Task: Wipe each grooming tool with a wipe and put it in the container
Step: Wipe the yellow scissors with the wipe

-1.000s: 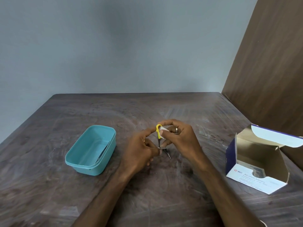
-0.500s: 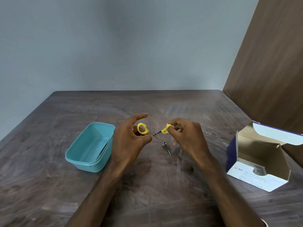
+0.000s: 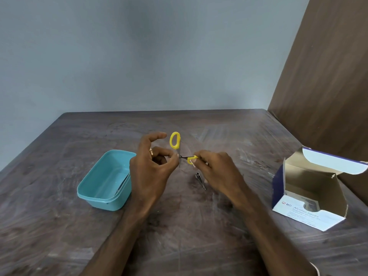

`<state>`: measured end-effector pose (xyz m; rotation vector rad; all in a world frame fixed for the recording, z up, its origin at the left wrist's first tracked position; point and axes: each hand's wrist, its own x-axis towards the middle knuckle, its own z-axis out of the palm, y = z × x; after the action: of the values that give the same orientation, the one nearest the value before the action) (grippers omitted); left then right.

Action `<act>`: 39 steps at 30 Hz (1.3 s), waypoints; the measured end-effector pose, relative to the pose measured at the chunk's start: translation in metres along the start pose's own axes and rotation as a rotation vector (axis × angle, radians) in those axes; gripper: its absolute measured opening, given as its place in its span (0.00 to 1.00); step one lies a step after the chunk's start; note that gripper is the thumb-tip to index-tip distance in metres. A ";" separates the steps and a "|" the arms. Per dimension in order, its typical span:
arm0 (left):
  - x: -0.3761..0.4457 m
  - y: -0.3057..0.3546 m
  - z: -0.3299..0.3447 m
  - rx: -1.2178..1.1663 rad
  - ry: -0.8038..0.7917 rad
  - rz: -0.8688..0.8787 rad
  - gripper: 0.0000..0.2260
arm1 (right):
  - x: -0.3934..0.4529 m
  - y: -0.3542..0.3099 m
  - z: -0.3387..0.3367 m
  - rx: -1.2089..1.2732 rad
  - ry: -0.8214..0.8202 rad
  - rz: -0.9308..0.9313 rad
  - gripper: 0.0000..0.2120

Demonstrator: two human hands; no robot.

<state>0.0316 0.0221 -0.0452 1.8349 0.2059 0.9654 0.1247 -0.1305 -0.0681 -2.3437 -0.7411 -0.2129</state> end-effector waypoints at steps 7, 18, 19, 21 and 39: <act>0.001 -0.003 -0.001 -0.027 0.005 0.017 0.19 | -0.001 -0.003 0.005 -0.098 -0.047 -0.095 0.12; 0.003 -0.003 0.000 -0.010 -0.026 0.020 0.15 | -0.002 -0.009 0.012 -0.195 -0.012 -0.202 0.16; 0.004 -0.003 0.000 -0.019 -0.025 0.004 0.17 | -0.002 -0.009 0.013 -0.191 0.002 -0.211 0.18; 0.007 -0.006 -0.002 -0.050 -0.013 -0.036 0.18 | -0.002 -0.009 0.013 -0.189 0.015 -0.223 0.20; 0.014 -0.018 -0.003 -0.112 0.022 -0.223 0.08 | -0.006 -0.013 0.016 -0.051 0.051 -0.352 0.20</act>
<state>0.0436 0.0402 -0.0529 1.6604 0.3555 0.8246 0.1114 -0.1152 -0.0749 -2.2308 -1.1310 -0.4469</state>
